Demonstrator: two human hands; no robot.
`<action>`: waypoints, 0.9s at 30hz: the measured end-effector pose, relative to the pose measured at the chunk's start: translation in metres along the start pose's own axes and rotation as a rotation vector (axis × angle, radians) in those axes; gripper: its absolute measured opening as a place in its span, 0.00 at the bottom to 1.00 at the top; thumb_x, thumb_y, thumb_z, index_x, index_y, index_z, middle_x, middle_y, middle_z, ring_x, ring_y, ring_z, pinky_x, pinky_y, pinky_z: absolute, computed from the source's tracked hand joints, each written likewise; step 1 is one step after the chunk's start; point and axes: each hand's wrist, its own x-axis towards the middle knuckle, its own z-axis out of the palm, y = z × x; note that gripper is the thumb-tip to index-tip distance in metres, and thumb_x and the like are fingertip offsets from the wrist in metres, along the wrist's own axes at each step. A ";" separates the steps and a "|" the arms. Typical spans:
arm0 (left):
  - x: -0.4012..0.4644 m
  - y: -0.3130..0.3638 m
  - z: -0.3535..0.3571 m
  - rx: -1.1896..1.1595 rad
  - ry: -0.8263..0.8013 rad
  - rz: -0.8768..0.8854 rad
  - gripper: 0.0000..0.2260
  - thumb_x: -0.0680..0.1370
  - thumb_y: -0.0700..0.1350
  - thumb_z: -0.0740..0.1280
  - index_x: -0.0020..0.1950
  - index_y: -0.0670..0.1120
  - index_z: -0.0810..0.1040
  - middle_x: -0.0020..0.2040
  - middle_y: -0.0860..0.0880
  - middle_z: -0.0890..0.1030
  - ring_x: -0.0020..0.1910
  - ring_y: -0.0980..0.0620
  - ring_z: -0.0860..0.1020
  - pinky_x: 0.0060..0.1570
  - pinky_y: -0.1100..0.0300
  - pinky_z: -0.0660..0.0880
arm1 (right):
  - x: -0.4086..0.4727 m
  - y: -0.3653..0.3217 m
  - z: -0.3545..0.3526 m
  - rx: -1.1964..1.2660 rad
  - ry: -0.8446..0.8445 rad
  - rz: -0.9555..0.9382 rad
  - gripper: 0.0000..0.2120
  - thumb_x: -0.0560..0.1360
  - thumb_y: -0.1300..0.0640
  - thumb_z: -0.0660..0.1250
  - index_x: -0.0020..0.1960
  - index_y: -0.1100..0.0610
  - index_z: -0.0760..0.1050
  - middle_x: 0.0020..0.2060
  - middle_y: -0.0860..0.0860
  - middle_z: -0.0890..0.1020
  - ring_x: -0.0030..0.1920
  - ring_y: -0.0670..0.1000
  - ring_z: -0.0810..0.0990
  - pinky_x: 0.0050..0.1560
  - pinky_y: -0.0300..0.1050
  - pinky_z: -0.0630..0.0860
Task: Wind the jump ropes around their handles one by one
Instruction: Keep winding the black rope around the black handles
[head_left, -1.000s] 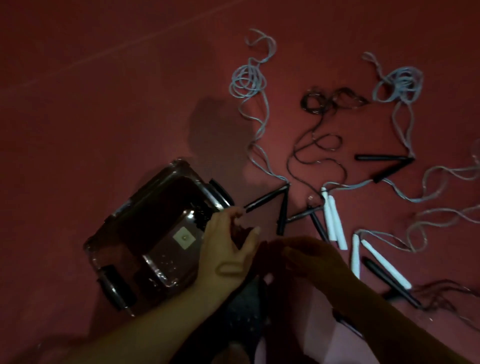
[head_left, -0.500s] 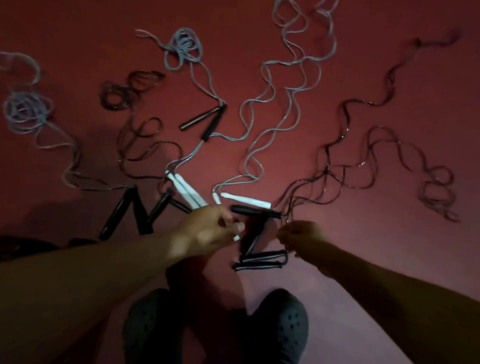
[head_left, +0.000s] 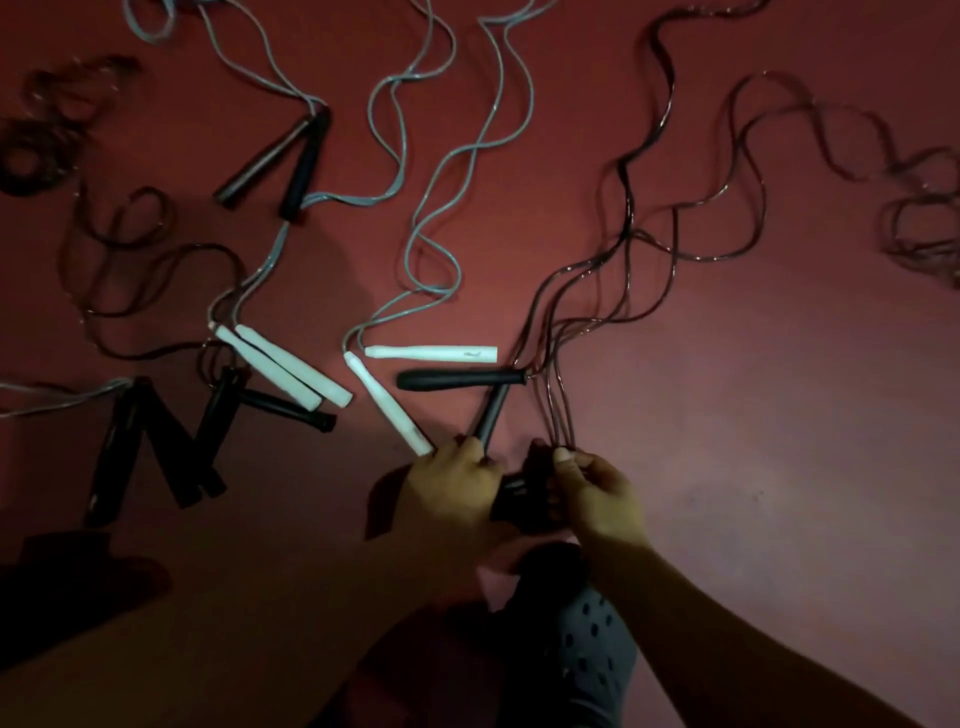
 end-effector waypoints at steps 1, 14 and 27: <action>-0.002 0.003 0.008 0.045 0.116 0.040 0.18 0.70 0.61 0.66 0.36 0.46 0.76 0.37 0.46 0.74 0.37 0.43 0.76 0.33 0.51 0.71 | -0.001 0.002 -0.001 0.026 -0.018 0.012 0.07 0.79 0.57 0.66 0.45 0.58 0.80 0.35 0.56 0.82 0.37 0.55 0.81 0.42 0.53 0.81; 0.003 0.017 0.012 -0.127 0.039 0.128 0.10 0.71 0.53 0.64 0.41 0.48 0.80 0.42 0.49 0.78 0.44 0.44 0.75 0.43 0.52 0.68 | 0.003 -0.025 -0.031 -0.698 0.072 -0.875 0.20 0.80 0.46 0.55 0.58 0.54 0.80 0.63 0.51 0.76 0.62 0.55 0.73 0.61 0.54 0.71; -0.001 0.022 -0.155 -0.797 -0.547 -0.103 0.08 0.83 0.45 0.62 0.44 0.49 0.75 0.35 0.51 0.79 0.27 0.56 0.73 0.28 0.63 0.73 | -0.053 -0.120 -0.077 -0.930 -0.332 -0.964 0.33 0.79 0.33 0.49 0.31 0.56 0.74 0.29 0.49 0.79 0.38 0.48 0.80 0.50 0.47 0.77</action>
